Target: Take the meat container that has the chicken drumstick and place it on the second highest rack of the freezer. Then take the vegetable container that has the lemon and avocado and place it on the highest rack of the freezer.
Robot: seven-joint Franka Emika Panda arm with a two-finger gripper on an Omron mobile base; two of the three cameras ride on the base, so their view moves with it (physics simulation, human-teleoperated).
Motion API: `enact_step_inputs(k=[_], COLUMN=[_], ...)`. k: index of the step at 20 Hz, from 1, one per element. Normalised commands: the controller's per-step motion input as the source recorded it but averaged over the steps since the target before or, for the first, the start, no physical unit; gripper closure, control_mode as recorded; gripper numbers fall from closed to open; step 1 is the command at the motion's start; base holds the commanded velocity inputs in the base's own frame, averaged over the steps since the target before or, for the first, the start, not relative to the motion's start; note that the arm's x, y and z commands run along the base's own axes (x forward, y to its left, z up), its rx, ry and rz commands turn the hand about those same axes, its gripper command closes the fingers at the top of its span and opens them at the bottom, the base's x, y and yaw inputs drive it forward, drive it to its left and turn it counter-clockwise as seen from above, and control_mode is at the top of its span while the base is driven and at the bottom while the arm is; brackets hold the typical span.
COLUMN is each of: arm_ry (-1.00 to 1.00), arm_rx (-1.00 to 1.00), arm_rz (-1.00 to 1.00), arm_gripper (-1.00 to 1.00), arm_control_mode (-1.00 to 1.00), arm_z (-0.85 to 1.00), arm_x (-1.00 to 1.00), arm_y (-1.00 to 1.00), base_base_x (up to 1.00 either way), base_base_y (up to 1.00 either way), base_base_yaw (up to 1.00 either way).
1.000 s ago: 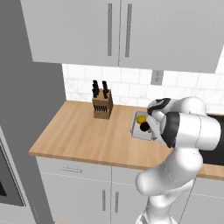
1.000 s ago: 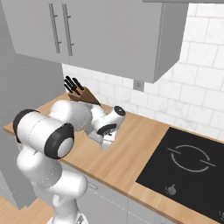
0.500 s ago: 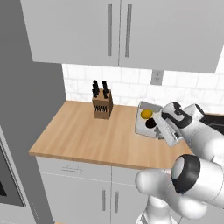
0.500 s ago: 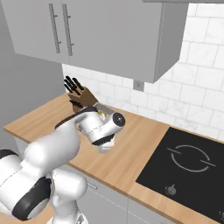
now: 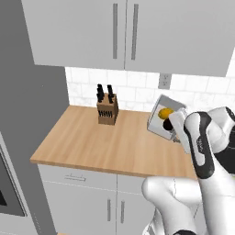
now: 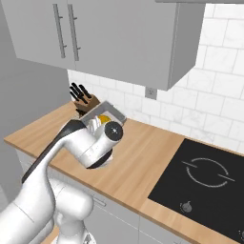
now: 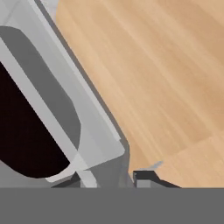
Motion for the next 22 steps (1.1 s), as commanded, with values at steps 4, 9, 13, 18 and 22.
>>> enact_step_inputs(k=[4,9,13,18,22], arm_ry=[-0.17,-0.08,0.01,0.06,0.07], arm_rx=[-0.02,-0.05,-0.02,-0.04,-0.08], arm_rz=[0.1,0.13,0.13,0.11,0.05], arm_gripper=[1.0,1.0,1.0,1.0,1.0], arm_control_mode=[-1.0,-1.0,-1.0,-1.0,-1.0], arm_z=[0.56,0.71,0.78,0.45,0.01], arm_x=[-0.74,-0.72,-0.56,-0.51,-0.49], arm_y=[0.13,0.12,0.08,0.13,0.27], base_base_x=[0.0,0.0,0.0,0.0,0.0], base_base_y=[0.0,0.0,0.0,0.0,0.0], base_base_yaw=[0.0,0.0,0.0,0.0,0.0])
